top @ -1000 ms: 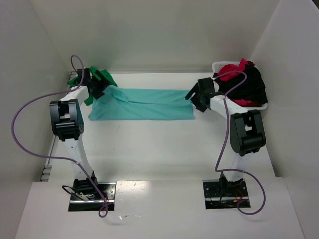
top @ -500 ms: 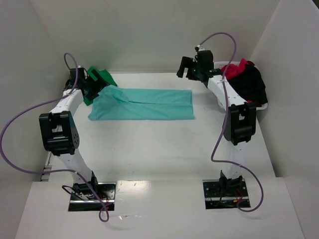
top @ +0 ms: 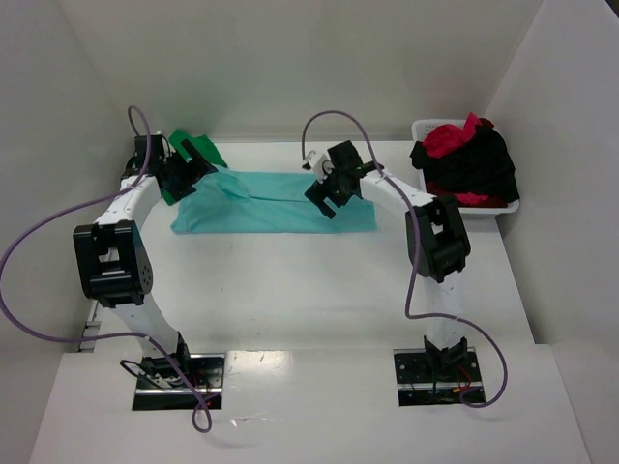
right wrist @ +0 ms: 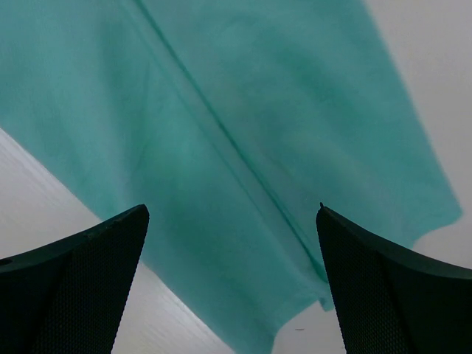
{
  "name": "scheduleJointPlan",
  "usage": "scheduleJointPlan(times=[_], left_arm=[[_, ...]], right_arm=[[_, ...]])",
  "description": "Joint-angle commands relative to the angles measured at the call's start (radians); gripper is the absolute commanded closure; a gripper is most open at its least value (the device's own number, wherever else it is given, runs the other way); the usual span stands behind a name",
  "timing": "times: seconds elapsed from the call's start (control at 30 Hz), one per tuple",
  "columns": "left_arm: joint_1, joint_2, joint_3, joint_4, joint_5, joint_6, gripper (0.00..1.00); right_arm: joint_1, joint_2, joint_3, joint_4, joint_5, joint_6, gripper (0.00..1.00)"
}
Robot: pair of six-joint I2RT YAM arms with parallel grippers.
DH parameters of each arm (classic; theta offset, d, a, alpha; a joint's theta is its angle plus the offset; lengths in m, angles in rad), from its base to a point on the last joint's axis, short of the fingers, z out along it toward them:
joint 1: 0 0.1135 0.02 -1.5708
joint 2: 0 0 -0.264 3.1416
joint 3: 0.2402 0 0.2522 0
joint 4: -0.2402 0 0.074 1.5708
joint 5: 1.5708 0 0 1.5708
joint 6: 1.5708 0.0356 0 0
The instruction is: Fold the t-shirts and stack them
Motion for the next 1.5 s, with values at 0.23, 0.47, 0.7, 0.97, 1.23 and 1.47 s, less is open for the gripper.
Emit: scheduleJointPlan(times=[0.23,0.47,0.7,0.97,1.23,1.47], left_arm=[[0.025,-0.029,0.022,-0.012,0.06,0.028,0.0],[0.025,-0.009,0.043,-0.03,0.06,0.028,0.0],[0.025,0.041,0.086,-0.059,0.037,0.038,0.0],[0.025,0.051,0.105,-0.069,0.025,0.056,0.0],[0.025,0.069,0.105,-0.082,0.025,0.077,0.0],[0.025,0.069,0.078,-0.128,-0.051,0.103,0.0]], right_arm=[[-0.005,0.145,0.035,0.073,0.106,-0.1,0.0],[-0.005,0.211,0.086,0.05,0.1,-0.074,0.0],[0.04,0.134,-0.039,0.073,0.1,-0.074,0.0],[0.149,0.067,-0.124,0.073,0.089,-0.074,0.0],[0.283,0.034,-0.168,0.015,0.02,-0.023,0.0],[0.372,-0.069,-0.253,-0.004,-0.088,0.13,0.0]])
